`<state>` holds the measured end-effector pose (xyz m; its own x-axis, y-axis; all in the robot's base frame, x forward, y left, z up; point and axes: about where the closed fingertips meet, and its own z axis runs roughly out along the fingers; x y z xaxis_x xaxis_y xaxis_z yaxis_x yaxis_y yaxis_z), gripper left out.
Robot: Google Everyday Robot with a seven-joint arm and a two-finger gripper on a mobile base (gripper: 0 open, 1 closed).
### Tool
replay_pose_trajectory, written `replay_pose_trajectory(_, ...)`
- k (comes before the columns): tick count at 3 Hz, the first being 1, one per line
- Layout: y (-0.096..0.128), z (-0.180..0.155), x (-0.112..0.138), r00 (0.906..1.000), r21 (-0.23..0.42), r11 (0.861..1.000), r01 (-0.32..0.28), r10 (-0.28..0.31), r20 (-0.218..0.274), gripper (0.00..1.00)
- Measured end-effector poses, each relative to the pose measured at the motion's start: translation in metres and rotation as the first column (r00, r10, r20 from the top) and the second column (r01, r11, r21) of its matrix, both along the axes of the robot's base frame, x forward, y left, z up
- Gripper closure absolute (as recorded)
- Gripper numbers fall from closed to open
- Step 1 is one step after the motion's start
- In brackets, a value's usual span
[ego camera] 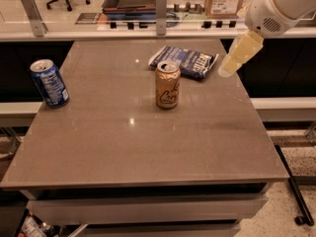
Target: Move blue chip bag near pepsi can
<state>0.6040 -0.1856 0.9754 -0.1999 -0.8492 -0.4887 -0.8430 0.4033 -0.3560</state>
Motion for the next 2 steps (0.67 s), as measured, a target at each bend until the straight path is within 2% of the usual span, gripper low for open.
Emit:
replay_pose_trajectory(1,0.009,-0.024,0.029,0.9999,0.094,0.996,-0.009,0.01,-0.01,0.0)
replay_pose_trajectory(2,0.011,-0.05,0.052,0.9994,0.192,0.981,-0.032,0.034,-0.01,0.0)
